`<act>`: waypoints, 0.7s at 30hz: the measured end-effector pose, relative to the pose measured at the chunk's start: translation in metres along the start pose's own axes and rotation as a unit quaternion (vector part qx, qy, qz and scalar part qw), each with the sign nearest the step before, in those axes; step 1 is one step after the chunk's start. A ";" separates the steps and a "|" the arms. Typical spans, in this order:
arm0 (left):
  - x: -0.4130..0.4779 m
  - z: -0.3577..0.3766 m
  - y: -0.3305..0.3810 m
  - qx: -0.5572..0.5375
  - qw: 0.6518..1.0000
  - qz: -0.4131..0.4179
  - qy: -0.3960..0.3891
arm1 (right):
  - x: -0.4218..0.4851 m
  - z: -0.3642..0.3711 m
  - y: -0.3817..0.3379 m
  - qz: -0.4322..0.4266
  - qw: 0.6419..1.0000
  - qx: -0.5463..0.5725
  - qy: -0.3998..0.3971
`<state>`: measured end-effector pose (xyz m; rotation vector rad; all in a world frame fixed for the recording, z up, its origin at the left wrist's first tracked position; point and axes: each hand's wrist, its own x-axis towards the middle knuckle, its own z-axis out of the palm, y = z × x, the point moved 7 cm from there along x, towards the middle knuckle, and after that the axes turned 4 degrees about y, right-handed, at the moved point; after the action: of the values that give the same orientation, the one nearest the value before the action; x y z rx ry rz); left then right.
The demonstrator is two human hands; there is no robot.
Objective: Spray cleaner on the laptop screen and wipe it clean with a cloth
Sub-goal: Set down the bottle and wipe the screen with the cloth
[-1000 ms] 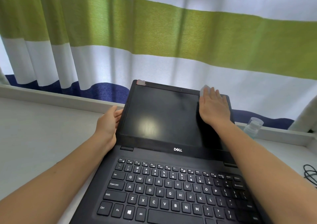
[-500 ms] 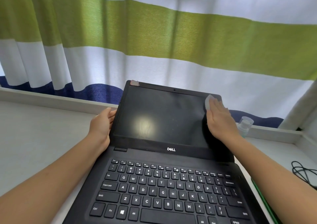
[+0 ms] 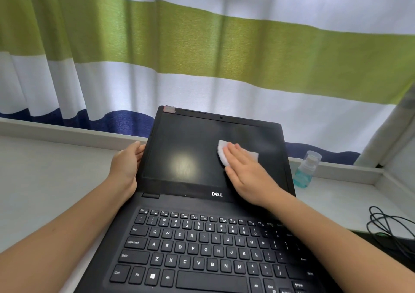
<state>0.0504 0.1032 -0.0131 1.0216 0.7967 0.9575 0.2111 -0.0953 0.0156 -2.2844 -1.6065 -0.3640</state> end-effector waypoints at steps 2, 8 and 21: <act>0.000 0.000 0.000 0.006 1.000 0.001 0.001 | 0.007 0.007 -0.017 -0.033 0.999 0.001 0.001; 0.003 -0.001 -0.002 0.022 1.000 0.006 0.008 | 0.022 0.016 -0.061 -0.110 0.992 0.052 0.043; 0.000 0.002 0.002 0.005 1.000 0.005 -0.005 | 0.056 -0.020 -0.029 0.120 0.869 0.466 0.112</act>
<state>0.0518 0.1033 -0.0105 1.0388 0.7908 0.9567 0.2021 -0.0466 0.0589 -1.5672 -1.0107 0.1894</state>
